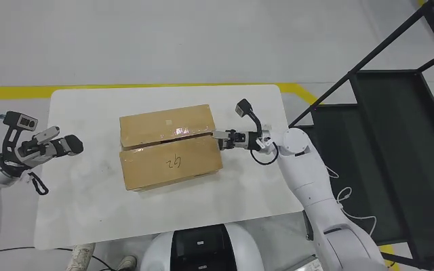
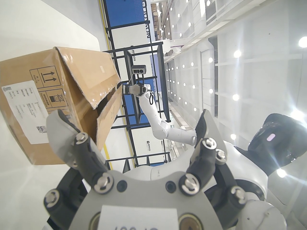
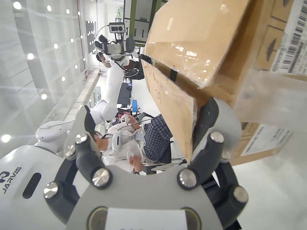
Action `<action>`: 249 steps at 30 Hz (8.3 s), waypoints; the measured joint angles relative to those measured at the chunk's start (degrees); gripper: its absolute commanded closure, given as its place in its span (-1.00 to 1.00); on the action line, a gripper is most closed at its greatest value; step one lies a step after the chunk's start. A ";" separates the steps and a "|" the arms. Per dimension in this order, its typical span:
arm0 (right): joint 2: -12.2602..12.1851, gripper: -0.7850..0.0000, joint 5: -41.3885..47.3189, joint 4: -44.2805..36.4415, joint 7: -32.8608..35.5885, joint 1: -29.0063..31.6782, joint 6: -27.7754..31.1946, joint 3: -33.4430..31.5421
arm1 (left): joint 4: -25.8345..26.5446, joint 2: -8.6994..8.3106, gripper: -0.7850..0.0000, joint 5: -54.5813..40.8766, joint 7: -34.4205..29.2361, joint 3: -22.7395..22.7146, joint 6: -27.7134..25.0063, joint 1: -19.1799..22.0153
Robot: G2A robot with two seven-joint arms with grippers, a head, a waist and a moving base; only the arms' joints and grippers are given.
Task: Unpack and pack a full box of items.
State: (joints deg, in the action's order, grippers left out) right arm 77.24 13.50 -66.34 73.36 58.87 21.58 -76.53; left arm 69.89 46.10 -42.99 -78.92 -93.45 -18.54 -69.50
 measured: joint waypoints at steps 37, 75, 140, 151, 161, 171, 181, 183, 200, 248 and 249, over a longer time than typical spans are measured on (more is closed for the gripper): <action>-4.96 -1.00 -19.71 -30.85 -2.45 21.31 -13.75 6.93 | -2.63 1.70 -1.00 -8.34 -9.08 11.65 7.08 4.06; -7.44 -1.00 -15.37 -33.19 -6.56 22.51 -12.75 8.05 | -16.52 6.04 -1.00 -8.96 -7.81 29.27 0.99 19.53; -7.44 -1.00 -15.37 -33.19 -6.56 22.51 -12.75 8.05 | -35.02 17.15 -1.00 -22.20 -3.05 36.47 5.96 35.32; -7.44 -1.00 -15.37 -33.19 -6.56 22.51 -12.75 8.05 | -43.67 20.47 -1.00 -21.46 -2.23 38.14 4.72 39.73; -7.44 -1.00 -15.37 -33.19 -6.56 22.51 -12.75 8.05 | -50.37 22.58 -1.00 -17.43 1.61 39.13 1.48 41.82; -7.44 -1.00 -15.37 -33.19 -6.56 22.51 -12.75 8.05 | -54.28 23.37 -1.00 -14.96 5.39 38.38 -0.11 43.68; -7.44 -1.00 -15.37 -33.19 -6.56 22.51 -12.75 8.05 | -56.46 23.93 -1.00 -8.28 11.18 39.48 0.58 44.75; -7.44 -1.00 -15.37 -33.19 -6.56 22.51 -12.75 8.05 | -56.80 24.06 -1.00 -7.31 12.16 39.55 0.72 44.80; -7.44 -1.00 -15.37 -33.19 -6.56 22.51 -12.75 8.05 | -58.61 23.82 -1.00 -0.27 15.83 39.51 3.59 45.52; -4.09 -1.00 -16.28 -25.75 -21.29 3.30 -28.86 24.38 | -16.94 0.23 -1.00 -17.30 -9.08 24.29 7.25 15.01; -3.90 -1.00 -15.95 -25.17 -21.82 2.84 -28.94 24.89 | -15.04 -0.37 -1.00 -18.46 -9.08 24.25 7.22 13.63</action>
State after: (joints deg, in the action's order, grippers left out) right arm 73.34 -2.45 -91.51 51.54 61.71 -7.35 -51.63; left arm 54.84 45.73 -61.45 -88.00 -69.20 -11.33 -55.87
